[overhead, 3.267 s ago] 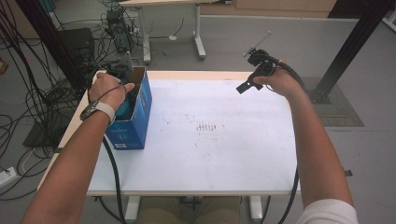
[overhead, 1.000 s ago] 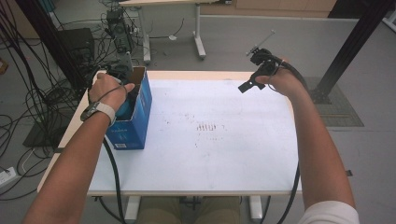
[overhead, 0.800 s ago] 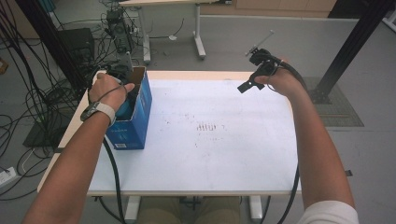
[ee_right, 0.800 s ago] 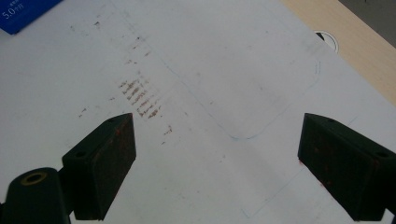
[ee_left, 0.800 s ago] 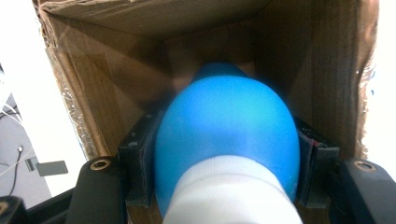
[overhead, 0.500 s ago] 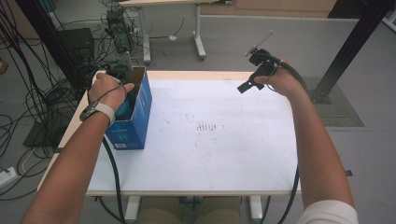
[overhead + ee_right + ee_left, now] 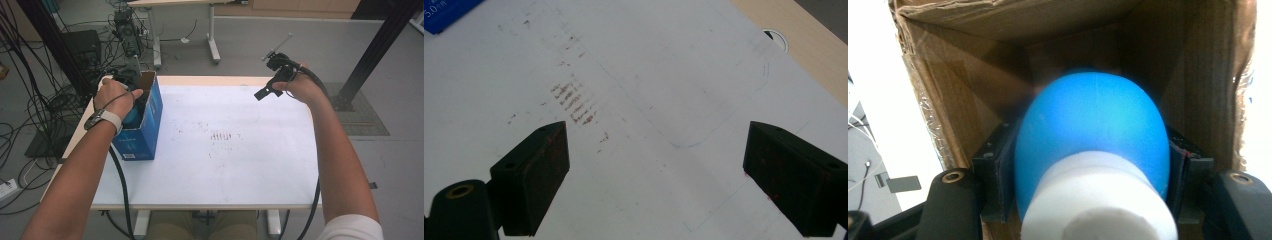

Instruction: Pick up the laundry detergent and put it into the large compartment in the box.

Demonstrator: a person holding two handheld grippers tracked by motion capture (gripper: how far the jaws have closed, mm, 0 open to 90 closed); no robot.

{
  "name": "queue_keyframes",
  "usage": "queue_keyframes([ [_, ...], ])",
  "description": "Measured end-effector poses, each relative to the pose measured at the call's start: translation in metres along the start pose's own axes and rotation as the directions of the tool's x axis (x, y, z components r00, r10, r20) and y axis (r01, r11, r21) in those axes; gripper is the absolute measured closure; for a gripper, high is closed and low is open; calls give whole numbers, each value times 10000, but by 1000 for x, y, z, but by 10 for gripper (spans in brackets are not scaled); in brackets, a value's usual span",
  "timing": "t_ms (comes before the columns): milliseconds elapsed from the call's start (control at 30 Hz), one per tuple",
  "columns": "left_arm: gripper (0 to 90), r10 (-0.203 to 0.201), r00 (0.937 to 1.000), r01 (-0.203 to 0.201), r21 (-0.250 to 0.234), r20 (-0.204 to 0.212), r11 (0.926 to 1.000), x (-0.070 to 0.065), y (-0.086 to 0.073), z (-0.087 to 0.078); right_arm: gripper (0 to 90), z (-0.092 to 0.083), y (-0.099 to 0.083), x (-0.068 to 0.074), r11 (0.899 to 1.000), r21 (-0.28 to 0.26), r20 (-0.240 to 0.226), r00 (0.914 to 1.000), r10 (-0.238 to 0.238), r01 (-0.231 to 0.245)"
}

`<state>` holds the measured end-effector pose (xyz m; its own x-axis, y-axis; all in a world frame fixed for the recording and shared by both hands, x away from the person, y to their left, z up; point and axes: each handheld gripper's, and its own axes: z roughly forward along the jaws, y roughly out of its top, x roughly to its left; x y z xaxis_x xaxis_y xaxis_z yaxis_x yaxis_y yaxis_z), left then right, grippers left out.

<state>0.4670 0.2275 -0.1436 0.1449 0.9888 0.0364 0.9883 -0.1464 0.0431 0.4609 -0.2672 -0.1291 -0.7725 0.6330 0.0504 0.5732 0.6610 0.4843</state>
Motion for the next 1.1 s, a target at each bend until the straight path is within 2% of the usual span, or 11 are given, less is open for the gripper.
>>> queue_keyframes([
  [467, 304, 28, 9999, -27, -71, 106, 10000, 2, -1, 0, 113, -1, 0, 2, 10000, -20, 29, 10000, 24, -23],
  [600, 284, 26, 9997, -23, -114, 242, 9999, 5, -2, -2, 113, -2, 0, 2, 10000, -10, 45, 10000, 39, -39],
  [867, 279, 81, 9996, -73, -277, 275, 9996, 6, -6, -6, 113, -3, 0, 3, 10000, -27, 38, 10000, -11, 11],
  [933, 244, 85, 9998, -80, -314, 185, 9995, 5, -7, -8, 114, -3, 0, 3, 10000, -31, 53, 10000, -26, 26],
  [1100, 236, 82, 9994, -72, -320, 331, 9995, 8, -8, -11, 114, -6, 1, 5, 10000, -60, 90, 9999, -67, 67],
])
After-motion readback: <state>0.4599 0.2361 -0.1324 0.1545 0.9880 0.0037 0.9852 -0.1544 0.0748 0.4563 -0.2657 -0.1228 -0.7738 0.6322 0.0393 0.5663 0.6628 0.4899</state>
